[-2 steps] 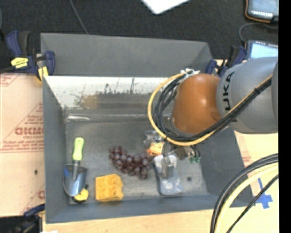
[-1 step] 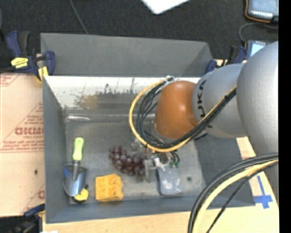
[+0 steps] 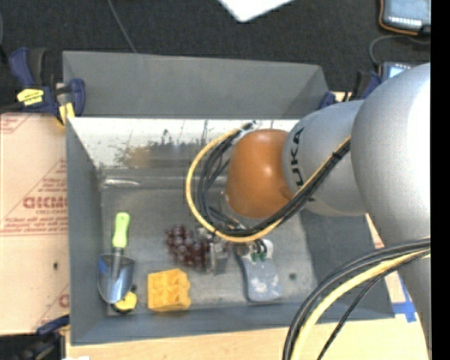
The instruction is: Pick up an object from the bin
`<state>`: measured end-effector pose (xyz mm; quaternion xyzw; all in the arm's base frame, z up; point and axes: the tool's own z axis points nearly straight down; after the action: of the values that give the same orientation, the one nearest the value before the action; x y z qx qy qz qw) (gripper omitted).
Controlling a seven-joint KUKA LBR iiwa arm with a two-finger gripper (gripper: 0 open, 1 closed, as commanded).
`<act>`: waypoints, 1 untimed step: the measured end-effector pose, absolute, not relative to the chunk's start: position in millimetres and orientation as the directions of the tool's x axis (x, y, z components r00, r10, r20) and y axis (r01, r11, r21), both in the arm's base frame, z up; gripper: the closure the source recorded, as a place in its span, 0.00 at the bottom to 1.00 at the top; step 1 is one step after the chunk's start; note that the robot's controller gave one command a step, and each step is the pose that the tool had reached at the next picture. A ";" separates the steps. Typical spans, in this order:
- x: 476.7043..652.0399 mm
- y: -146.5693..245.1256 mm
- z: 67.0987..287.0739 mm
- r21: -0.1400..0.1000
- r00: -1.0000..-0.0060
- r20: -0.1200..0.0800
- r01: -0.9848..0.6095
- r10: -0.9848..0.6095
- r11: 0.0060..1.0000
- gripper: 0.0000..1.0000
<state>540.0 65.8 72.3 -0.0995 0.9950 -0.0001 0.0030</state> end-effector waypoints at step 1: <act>540.0 65.8 72.3 -0.001 -0.980 -0.006 -0.198 -0.198 0.980 1.00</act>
Offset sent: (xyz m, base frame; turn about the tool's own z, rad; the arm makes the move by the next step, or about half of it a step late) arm 0.0002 0.0000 0.0517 0.0000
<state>540.0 65.8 72.3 -0.0996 0.9950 -0.0001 0.0030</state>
